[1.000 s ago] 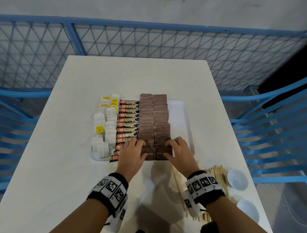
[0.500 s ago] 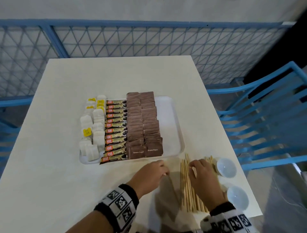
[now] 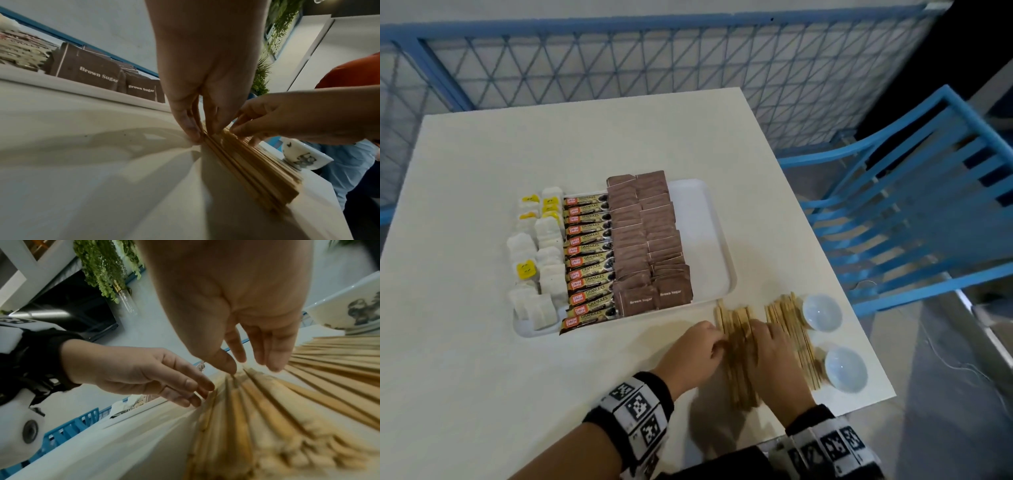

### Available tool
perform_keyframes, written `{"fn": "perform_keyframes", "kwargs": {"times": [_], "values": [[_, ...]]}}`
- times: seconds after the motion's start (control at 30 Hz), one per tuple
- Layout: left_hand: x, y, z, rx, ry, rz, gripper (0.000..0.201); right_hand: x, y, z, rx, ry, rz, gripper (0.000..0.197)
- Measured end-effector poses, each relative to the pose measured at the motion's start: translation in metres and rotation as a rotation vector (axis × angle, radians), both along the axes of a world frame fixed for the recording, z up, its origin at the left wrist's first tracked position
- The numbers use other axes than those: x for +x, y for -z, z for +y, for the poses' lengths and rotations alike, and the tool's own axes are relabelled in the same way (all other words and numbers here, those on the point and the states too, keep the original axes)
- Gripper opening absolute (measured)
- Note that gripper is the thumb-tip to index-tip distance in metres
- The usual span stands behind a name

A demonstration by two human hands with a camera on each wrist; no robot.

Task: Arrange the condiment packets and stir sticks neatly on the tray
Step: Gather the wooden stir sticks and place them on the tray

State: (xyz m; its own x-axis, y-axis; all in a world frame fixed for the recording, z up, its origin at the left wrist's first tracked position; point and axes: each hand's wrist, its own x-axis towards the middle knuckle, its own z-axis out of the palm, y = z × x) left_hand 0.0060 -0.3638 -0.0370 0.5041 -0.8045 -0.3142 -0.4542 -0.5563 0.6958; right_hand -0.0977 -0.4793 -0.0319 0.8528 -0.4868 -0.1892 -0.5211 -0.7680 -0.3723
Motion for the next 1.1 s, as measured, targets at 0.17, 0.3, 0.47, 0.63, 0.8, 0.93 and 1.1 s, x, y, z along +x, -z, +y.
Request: {"fn": "perform_keyframes", "kwargs": {"times": [0.17,0.3,0.47,0.63,0.8,0.93,1.1], "values": [[0.006,-0.002,-0.001,0.001,-0.181,0.160,0.027,-0.006,0.010,-0.011,-0.190,0.146,-0.004,0.037],[0.011,-0.004,-0.004,0.033,-0.235,0.236,0.030,-0.008,0.011,-0.013,-0.190,0.193,0.108,0.043],[0.015,-0.005,-0.010,0.079,-0.281,0.387,0.039,-0.007,0.016,-0.012,-0.086,0.261,0.061,0.042],[0.015,-0.005,-0.022,0.101,-0.524,0.637,0.049,0.002,0.004,0.000,0.177,0.222,0.019,0.053],[0.015,-0.006,-0.034,0.141,-0.577,0.655,0.031,0.008,-0.005,-0.001,0.352,0.299,0.042,0.065],[0.011,-0.001,-0.038,0.143,-0.599,0.636,0.019,0.015,-0.003,-0.003,0.416,0.317,0.062,0.051],[0.008,-0.002,-0.039,0.183,-0.587,0.542,0.026,0.023,0.000,-0.003,0.489,0.321,0.039,0.023]]}}
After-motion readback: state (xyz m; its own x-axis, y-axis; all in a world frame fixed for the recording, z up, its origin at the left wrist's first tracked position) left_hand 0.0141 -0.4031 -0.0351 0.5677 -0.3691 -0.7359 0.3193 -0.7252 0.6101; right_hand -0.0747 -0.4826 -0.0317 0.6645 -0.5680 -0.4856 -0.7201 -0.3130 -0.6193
